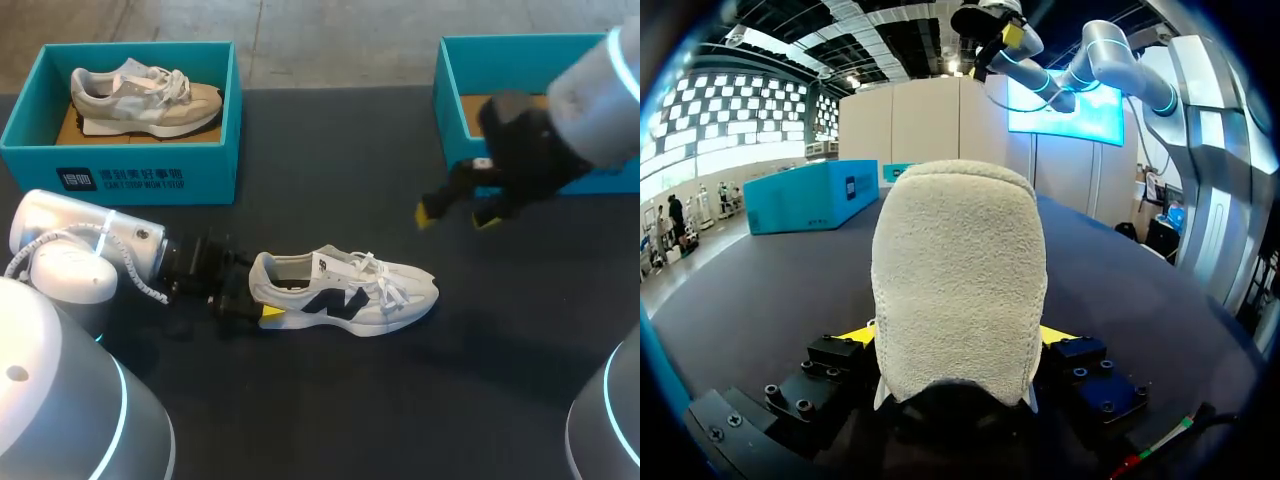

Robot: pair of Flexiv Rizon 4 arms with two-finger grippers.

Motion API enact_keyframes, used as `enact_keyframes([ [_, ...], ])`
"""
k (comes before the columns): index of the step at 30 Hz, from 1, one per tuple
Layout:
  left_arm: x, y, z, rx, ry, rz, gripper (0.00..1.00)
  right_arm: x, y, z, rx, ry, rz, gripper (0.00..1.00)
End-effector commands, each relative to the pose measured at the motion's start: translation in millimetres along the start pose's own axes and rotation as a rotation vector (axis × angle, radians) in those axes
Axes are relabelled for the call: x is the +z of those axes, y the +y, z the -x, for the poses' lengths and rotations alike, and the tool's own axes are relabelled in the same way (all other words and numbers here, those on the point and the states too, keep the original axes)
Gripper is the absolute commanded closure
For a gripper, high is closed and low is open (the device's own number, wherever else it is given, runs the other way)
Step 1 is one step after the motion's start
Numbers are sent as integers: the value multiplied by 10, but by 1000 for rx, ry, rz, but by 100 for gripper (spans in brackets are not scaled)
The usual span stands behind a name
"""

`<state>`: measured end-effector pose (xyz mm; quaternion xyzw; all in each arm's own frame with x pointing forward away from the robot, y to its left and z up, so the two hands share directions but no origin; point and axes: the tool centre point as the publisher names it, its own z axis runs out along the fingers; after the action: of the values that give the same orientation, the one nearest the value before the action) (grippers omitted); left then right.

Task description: Take the shoe out of the shoebox, open the shoe tongue, remove and reinsert the insole, then place the shoe into the shoebox

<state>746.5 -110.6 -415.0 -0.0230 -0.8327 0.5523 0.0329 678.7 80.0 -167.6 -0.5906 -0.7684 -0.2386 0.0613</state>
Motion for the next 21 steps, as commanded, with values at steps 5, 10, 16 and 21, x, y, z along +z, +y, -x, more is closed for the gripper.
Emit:
enact_keyframes([
  [5,43,18,6,-1,0,3,100,474,496,-429,-6,-152,-188,0],
  [10,43,18,6,-1,0,3,100,675,536,-565,11,-212,-233,0],
  [16,43,18,6,-1,0,3,100,934,524,-686,27,-287,-288,0],
  [21,43,18,6,-1,0,3,100,1149,449,-751,59,-346,-323,0],
])
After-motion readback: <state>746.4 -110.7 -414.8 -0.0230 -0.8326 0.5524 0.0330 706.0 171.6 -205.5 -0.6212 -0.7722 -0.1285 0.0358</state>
